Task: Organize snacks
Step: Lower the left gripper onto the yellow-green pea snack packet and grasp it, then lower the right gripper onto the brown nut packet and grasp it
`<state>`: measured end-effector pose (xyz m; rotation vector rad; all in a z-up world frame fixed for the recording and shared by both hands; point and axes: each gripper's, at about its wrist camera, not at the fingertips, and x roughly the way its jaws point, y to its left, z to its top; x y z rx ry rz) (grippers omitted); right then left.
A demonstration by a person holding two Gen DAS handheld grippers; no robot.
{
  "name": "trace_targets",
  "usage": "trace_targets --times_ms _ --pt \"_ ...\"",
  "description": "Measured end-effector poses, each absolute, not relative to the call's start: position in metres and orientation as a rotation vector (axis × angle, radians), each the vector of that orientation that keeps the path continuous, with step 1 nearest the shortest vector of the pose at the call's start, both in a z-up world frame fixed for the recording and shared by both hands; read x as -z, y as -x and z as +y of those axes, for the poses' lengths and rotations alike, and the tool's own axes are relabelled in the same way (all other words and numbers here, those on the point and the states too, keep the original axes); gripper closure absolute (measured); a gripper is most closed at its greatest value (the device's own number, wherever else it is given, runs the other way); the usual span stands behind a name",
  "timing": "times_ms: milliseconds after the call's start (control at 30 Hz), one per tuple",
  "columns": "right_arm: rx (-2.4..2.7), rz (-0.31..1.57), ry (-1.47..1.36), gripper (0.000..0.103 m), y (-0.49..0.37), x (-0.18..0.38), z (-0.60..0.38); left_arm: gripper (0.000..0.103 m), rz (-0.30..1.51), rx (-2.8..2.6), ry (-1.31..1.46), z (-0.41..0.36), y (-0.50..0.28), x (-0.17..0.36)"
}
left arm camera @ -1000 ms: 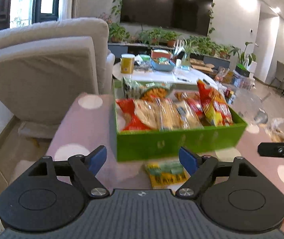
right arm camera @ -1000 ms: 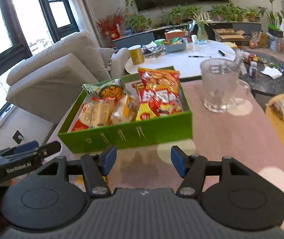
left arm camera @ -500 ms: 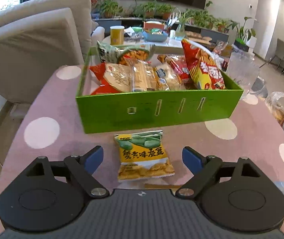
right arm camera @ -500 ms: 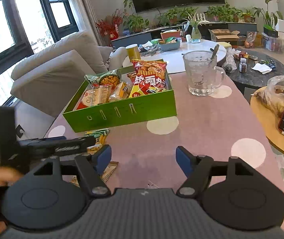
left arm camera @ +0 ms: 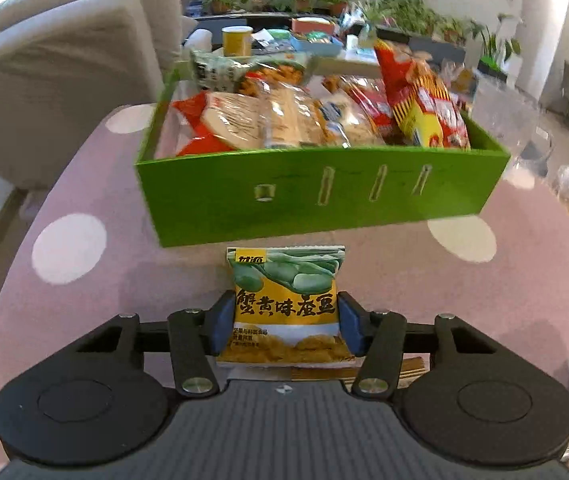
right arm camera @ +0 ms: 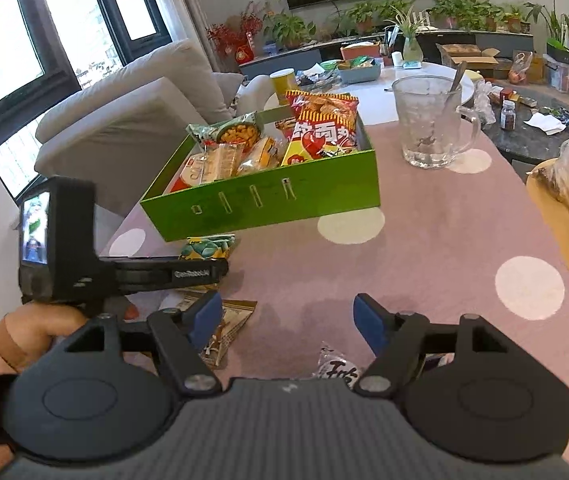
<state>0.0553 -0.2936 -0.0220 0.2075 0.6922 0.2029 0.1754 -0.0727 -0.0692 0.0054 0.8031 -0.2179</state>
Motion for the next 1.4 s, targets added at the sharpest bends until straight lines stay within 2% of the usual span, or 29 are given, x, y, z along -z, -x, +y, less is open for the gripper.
trace_targets --times_ms 267,433,967,1100,1167,1400 --pt "-0.24 0.759 -0.175 0.038 -0.06 0.032 -0.263 0.053 0.68 0.186 0.06 -0.031 -0.141 0.039" --pt "-0.257 0.83 -0.163 0.031 -0.072 0.045 -0.234 0.053 0.632 0.179 0.063 -0.015 -0.129 0.03" --pt "-0.132 0.941 -0.13 0.031 -0.104 0.064 -0.191 0.053 0.646 0.204 0.102 0.009 -0.126 0.043" --pt "-0.122 0.935 -0.106 0.032 -0.105 0.066 -0.186 0.053 0.646 0.206 0.102 0.01 -0.126 0.044" --pt "-0.121 0.916 -0.078 0.039 -0.104 0.065 -0.183 0.053 0.647 0.205 0.103 0.01 -0.126 0.044" --pt "-0.143 0.895 -0.11 0.044 -0.1 0.058 -0.192 0.053 0.644 0.203 0.103 0.012 -0.122 0.045"
